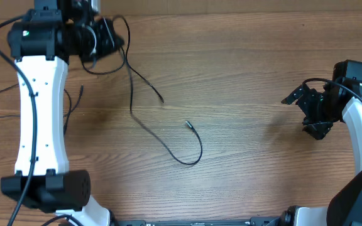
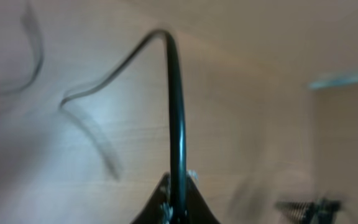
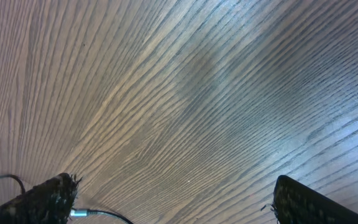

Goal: Untangle cables

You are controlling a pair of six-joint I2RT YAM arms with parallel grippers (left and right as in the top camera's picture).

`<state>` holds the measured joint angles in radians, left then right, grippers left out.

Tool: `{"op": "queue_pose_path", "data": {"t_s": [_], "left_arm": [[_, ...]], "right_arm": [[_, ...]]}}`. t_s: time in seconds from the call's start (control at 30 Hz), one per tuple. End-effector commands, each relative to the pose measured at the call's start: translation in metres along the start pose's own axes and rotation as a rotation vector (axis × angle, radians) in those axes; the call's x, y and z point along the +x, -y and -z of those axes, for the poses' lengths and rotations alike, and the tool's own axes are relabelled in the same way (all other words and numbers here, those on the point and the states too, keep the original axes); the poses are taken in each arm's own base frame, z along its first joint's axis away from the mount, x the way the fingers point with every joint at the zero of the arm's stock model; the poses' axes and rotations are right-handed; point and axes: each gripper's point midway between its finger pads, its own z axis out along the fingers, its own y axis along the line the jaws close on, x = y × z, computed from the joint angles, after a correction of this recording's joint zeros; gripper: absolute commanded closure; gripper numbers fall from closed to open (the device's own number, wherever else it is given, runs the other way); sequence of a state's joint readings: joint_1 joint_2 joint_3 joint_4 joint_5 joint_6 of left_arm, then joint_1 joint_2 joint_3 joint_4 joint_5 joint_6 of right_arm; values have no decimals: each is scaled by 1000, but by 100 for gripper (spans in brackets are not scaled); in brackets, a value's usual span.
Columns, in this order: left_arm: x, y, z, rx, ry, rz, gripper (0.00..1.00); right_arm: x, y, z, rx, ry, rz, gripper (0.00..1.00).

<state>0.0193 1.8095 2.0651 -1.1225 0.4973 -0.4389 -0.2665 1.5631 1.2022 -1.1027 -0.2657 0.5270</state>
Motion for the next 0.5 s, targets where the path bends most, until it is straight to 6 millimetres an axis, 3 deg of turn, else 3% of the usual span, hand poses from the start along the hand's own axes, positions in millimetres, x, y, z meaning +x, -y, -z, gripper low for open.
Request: {"op": "queue_pose_path", "data": {"t_s": [0.0, 0.13, 0.23, 0.33, 0.47], "left_arm": [[-33, 41, -14, 238, 52, 168, 96], [-83, 95, 4, 525, 182, 140, 96], [-99, 112, 19, 606, 241, 140, 96], [-96, 113, 20, 612, 236, 79, 96], [-67, 79, -3, 477, 120, 71, 96]], "right_arm": [[-3, -4, 2, -11, 5, 9, 0], [-3, -4, 2, -11, 5, 9, 0], [-3, -4, 2, -11, 5, 9, 0], [-3, -4, 2, -11, 6, 9, 0], [-3, -4, 2, -11, 5, 9, 0]]}}
